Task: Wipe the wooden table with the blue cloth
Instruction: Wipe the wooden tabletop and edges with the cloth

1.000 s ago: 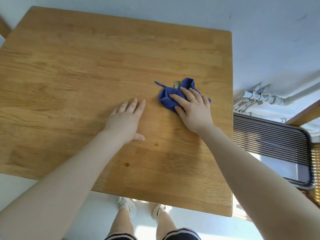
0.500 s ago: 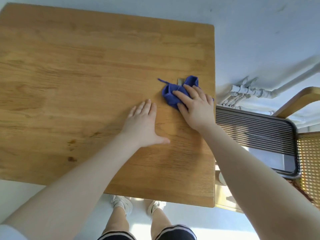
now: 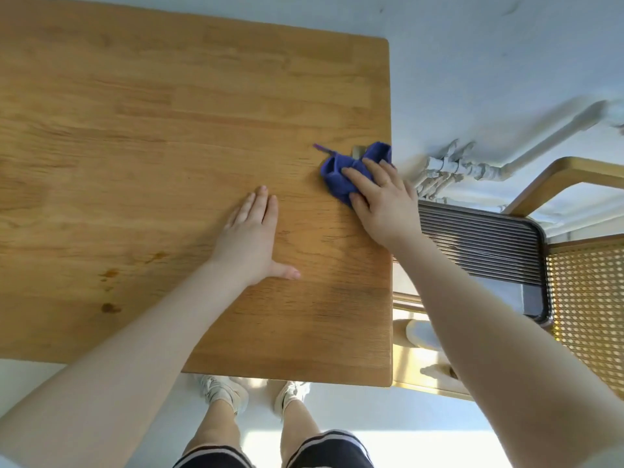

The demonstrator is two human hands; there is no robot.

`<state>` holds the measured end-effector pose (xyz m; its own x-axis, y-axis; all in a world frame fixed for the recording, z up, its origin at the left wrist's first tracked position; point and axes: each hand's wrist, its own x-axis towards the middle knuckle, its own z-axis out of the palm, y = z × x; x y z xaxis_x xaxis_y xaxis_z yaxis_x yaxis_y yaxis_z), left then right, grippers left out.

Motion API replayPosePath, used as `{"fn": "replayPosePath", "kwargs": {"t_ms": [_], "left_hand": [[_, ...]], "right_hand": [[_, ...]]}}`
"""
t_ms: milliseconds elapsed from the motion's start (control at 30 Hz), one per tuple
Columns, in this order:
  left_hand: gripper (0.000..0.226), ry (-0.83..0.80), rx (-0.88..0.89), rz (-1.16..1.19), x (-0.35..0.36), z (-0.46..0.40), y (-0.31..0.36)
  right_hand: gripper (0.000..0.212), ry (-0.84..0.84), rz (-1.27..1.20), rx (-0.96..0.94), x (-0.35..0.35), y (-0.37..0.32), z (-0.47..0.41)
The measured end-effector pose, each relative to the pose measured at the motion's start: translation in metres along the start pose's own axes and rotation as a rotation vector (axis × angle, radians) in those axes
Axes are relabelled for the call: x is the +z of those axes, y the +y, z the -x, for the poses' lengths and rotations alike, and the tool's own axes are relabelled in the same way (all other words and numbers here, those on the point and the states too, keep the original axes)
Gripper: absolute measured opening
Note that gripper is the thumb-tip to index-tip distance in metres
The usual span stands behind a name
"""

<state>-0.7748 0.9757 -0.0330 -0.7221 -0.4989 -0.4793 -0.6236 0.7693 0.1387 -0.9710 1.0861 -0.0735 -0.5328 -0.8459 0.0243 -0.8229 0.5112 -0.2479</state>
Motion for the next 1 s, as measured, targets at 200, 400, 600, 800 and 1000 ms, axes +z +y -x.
{"fn": "replayPosePath", "kwargs": {"t_ms": [200, 400, 600, 800, 1000], "left_hand": [[0.130, -0.008, -0.011, 0.001, -0.001, 0.001, 0.001], [0.131, -0.024, -0.030, 0.033, -0.007, 0.003, 0.005], [0.126, -0.029, 0.022, 0.106, -0.008, 0.001, -0.003], [0.124, 0.002, 0.142, 0.135, 0.002, 0.044, -0.036], [0.122, -0.042, 0.061, 0.048, 0.006, 0.076, -0.074]], "right_hand": [[0.045, 0.020, 0.025, -0.023, 0.003, -0.012, 0.020], [0.041, -0.031, 0.012, -0.166, 0.004, -0.033, 0.078], [0.046, -0.017, 0.062, 0.035, 0.004, -0.032, 0.037], [0.047, -0.087, 0.016, -0.123, 0.012, -0.082, 0.089], [0.050, -0.136, 0.028, -0.130, 0.014, -0.107, 0.101]]}}
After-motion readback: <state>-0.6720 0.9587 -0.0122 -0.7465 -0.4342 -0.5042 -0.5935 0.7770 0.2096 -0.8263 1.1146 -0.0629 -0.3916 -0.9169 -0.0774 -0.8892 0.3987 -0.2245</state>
